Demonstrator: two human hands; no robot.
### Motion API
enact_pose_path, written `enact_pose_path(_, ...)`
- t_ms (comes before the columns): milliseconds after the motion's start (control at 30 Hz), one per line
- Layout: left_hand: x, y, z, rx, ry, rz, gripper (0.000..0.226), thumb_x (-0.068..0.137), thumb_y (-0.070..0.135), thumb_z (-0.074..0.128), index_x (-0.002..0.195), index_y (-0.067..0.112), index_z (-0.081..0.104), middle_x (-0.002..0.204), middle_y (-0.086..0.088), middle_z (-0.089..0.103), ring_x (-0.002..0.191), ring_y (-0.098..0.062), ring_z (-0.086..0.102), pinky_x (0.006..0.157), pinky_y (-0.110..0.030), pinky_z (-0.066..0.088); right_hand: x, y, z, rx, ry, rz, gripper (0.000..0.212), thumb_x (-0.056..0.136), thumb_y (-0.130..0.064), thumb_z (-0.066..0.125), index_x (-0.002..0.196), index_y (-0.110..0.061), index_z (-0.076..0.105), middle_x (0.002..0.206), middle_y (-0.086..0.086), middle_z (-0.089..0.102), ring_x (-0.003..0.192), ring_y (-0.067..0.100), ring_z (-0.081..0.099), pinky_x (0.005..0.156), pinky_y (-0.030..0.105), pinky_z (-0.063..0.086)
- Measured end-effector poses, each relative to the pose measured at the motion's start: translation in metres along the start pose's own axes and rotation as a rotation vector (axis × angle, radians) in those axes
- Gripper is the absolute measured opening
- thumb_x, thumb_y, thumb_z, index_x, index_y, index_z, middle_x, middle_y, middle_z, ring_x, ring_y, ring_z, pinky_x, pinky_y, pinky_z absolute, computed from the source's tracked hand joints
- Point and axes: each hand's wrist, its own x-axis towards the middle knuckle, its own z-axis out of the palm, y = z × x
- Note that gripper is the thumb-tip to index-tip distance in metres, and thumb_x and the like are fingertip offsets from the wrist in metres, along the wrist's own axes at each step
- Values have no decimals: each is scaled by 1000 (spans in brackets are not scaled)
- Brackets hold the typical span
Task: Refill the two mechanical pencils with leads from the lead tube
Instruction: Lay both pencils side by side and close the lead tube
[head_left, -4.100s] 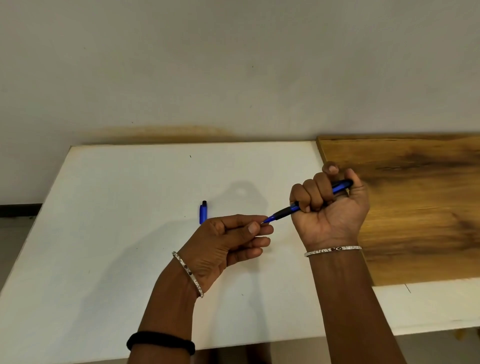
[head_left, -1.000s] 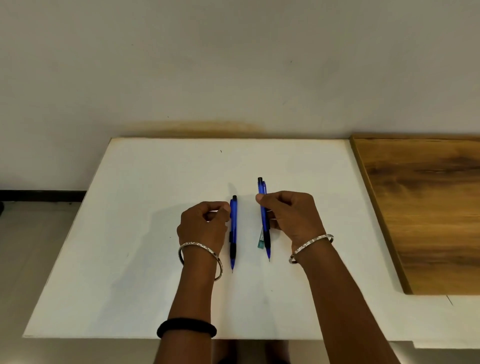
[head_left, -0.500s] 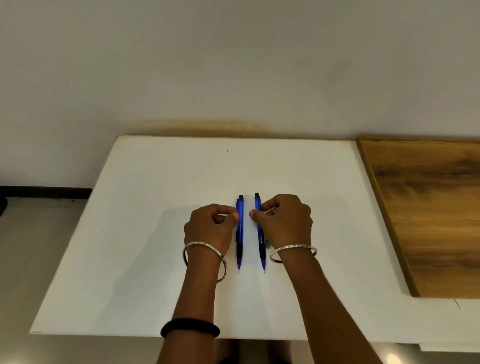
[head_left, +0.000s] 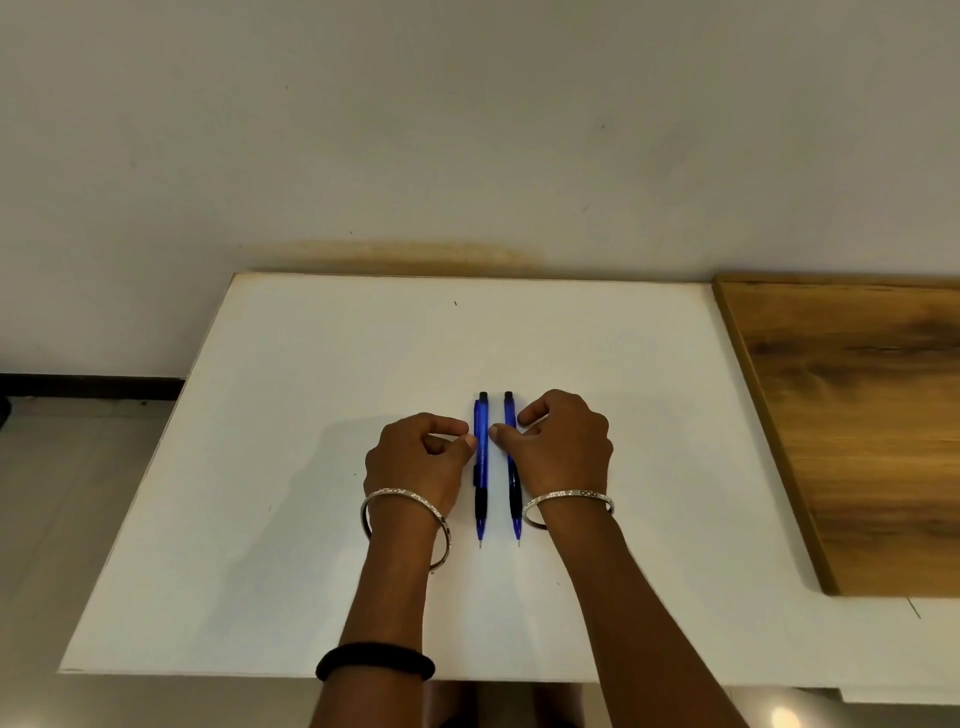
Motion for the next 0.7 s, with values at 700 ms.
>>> enact_pose_path(700, 0, -1, 3, 94, -22, 12, 16, 80, 31, 72, 94, 24, 71, 78, 6, 67, 74, -14, 65, 58, -20, 40, 1, 4, 1, 25, -15, 9, 32, 71, -43, 81, 88, -20, 66, 82, -5, 65, 76, 14, 61, 69, 25, 48)
